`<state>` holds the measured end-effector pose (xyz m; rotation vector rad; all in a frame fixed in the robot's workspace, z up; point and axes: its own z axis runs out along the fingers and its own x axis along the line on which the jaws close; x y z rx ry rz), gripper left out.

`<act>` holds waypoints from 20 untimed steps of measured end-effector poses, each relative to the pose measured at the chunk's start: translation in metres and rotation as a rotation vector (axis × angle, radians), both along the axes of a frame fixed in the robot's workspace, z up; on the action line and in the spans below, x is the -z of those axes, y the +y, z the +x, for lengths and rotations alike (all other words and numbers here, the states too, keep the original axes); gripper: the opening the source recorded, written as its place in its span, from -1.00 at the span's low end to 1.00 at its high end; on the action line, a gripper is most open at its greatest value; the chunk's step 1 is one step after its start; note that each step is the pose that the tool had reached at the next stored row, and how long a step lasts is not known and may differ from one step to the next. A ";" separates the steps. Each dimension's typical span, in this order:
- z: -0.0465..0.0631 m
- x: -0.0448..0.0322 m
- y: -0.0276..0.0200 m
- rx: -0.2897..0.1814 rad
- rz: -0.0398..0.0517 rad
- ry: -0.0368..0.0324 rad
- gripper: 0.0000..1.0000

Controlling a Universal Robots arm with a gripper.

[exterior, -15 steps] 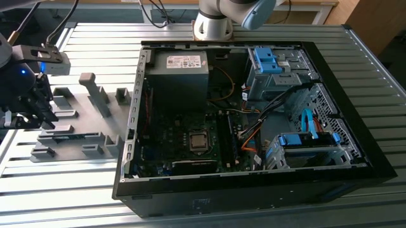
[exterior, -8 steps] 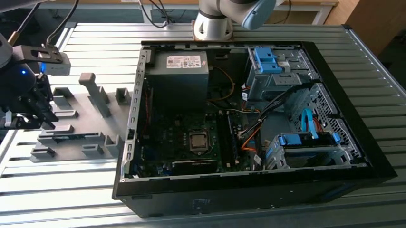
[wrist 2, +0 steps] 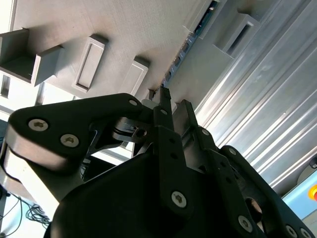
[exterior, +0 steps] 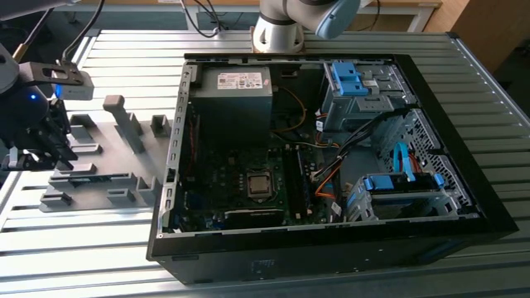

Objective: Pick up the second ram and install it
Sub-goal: 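Pick up the second ram and move it above second insertion slot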

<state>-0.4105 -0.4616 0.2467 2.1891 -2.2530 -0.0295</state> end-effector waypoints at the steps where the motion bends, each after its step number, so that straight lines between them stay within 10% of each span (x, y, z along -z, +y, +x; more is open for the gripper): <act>1: 0.000 0.0000 0.0000 0.000 0.0000 0.0000 -0.46; 20: 0.000 0.0055 0.0000 -0.002 0.0001 -0.0001 -0.19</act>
